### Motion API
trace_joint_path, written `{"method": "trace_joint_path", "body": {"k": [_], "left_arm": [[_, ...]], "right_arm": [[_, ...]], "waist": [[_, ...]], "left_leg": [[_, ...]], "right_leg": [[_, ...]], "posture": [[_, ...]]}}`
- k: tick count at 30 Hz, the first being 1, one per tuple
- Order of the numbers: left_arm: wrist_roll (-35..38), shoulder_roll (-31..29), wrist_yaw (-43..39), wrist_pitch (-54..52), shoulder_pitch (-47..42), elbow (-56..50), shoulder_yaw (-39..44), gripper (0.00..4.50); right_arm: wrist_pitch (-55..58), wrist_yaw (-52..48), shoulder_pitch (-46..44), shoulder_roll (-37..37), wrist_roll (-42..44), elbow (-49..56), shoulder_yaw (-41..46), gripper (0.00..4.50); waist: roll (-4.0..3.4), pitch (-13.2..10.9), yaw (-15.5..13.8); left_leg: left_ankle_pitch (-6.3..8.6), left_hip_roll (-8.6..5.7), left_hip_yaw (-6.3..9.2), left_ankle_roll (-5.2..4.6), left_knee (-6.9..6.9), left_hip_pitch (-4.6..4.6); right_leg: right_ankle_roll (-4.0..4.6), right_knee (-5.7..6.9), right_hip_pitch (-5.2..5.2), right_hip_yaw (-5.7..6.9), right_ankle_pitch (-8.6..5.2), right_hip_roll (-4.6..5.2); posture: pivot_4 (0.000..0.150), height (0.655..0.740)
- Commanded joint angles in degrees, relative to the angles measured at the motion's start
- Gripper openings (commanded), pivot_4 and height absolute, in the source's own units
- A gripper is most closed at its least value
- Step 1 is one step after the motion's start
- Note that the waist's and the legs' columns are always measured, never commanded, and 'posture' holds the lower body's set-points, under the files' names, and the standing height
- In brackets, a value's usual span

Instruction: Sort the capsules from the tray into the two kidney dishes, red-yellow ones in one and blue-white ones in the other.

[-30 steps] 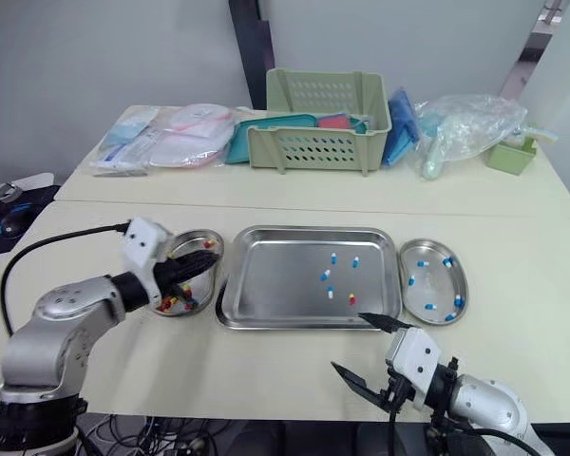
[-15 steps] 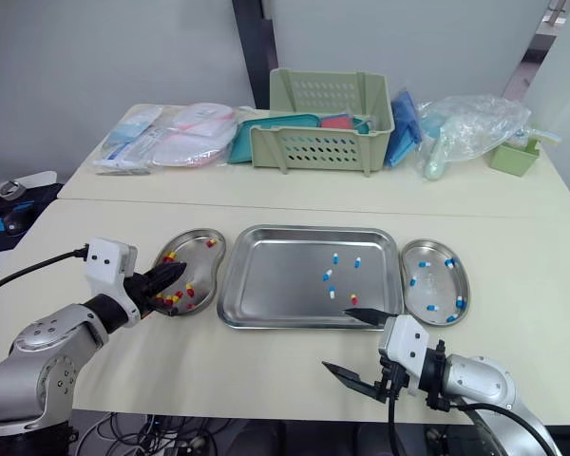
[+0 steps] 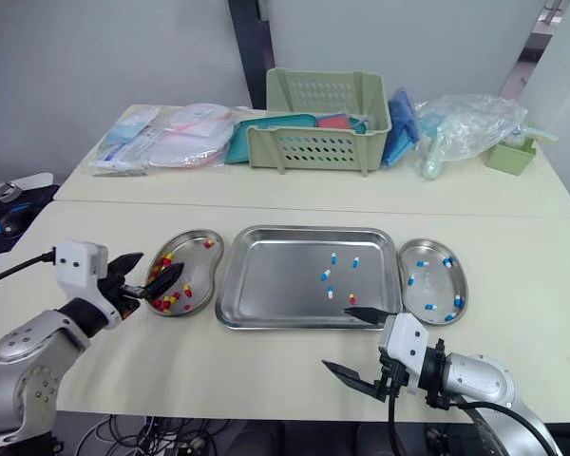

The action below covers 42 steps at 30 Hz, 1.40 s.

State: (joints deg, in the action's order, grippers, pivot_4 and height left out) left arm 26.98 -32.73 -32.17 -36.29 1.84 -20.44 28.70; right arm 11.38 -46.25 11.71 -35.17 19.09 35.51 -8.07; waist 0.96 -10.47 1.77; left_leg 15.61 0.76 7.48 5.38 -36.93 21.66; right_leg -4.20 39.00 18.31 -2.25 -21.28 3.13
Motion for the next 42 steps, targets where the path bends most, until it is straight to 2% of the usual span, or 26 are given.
{"method": "trace_joint_path", "body": {"k": [1, 4, 5, 11, 15, 20, 25, 37, 42], "left_arm": [[2.92, -2.37, -3.26, 2.83, 2.38, -0.50, 6.36, 4.26], [2.27, -3.85, -4.74, 5.84, 5.01, 2.81, 9.95, 4.26], [1.67, -4.22, -4.77, 7.03, 5.85, 4.16, 10.97, 4.38], [0.51, -6.58, -11.07, 13.37, 14.35, 12.90, 14.99, 4.38], [-0.92, -7.24, -14.30, 18.22, 19.24, 18.39, 15.11, 4.38], [-1.65, -7.09, -15.82, 21.98, 21.64, 22.02, 14.78, 4.38], [-1.63, -6.33, -15.77, 23.56, 23.24, 22.39, 14.63, 4.38], [0.31, -5.34, -16.45, 23.30, 27.25, 16.83, 14.89, 4.38], [-1.01, -7.16, -24.89, 27.72, 31.47, 10.16, 10.30, 4.38]], "right_arm": [[-0.48, -0.70, 0.18, -1.30, 1.13, 1.55, 2.33, 4.50], [-0.28, -1.10, 1.19, -3.20, 1.98, 1.83, 5.62, 4.50], [-0.04, -1.32, 1.75, -3.98, 2.72, 1.89, 7.67, 4.50], [1.29, -6.00, 8.22, -9.78, 7.97, -0.99, 24.05, 4.50], [0.89, -11.73, 11.43, -14.29, 8.87, -9.42, 35.21, 4.50], [-2.73, -19.47, 11.36, -20.23, 6.69, -22.12, 43.42, 4.50], [-4.21, -22.34, 7.16, -23.86, 5.91, -29.65, 44.15, 4.50], [-3.28, -23.92, 4.62, -23.68, 4.70, -30.15, 40.95, 4.50], [-3.33, -24.25, 4.54, -23.60, 4.49, -30.54, 40.96, 4.50]], "waist": [[0.00, 0.00, 0.00], [0.00, 0.00, -0.04], [0.00, 0.00, -0.05], [0.02, 0.00, -0.07], [0.07, -0.03, -0.08], [0.06, -0.04, -0.05], [0.07, -0.04, 0.13], [0.07, -0.04, 0.07], [0.07, -0.05, 0.06]], "left_leg": [[0.00, 0.00, -0.01, 0.00, 0.00, 0.00], [0.00, 0.00, -0.01, 0.00, 0.01, 0.00], [0.00, 0.00, -0.03, 0.00, 0.01, 0.00], [0.01, 0.00, -0.07, -0.02, 0.03, 0.00], [0.02, 0.01, -0.19, -0.02, 0.05, -0.01], [0.02, 0.02, -0.24, -0.03, 0.06, -0.05], [0.02, 0.05, -0.29, -0.03, 0.09, -0.05], [0.02, 0.05, -0.32, -0.02, 0.09, -0.04], [0.02, 0.05, -0.35, -0.02, 0.09, -0.04]], "right_leg": [[0.00, 0.00, 0.00, -0.01, 0.00, 0.00], [0.00, -0.01, 0.00, -0.01, 0.00, 0.00], [0.00, -0.01, 0.00, -0.01, 0.00, 0.01], [0.00, -0.04, 0.00, -0.03, 0.00, 0.01], [0.00, -0.06, -0.01, -0.09, 0.00, 0.03], [0.00, -0.04, -0.04, -0.10, 0.00, 0.04], [0.01, -0.05, -0.02, -0.12, 0.00, 0.03], [0.00, -0.06, -0.02, -0.15, 0.00, 0.04], [0.00, -0.06, -0.02, -0.16, 0.00, 0.04]], "posture": [[0.150, 0.7400], [0.150, 0.7400], [0.150, 0.7400], [0.150, 0.7400], [0.150, 0.7400], [0.150, 0.7400], [0.150, 0.7400], [0.150, 0.7400], [0.150, 0.7400]]}}
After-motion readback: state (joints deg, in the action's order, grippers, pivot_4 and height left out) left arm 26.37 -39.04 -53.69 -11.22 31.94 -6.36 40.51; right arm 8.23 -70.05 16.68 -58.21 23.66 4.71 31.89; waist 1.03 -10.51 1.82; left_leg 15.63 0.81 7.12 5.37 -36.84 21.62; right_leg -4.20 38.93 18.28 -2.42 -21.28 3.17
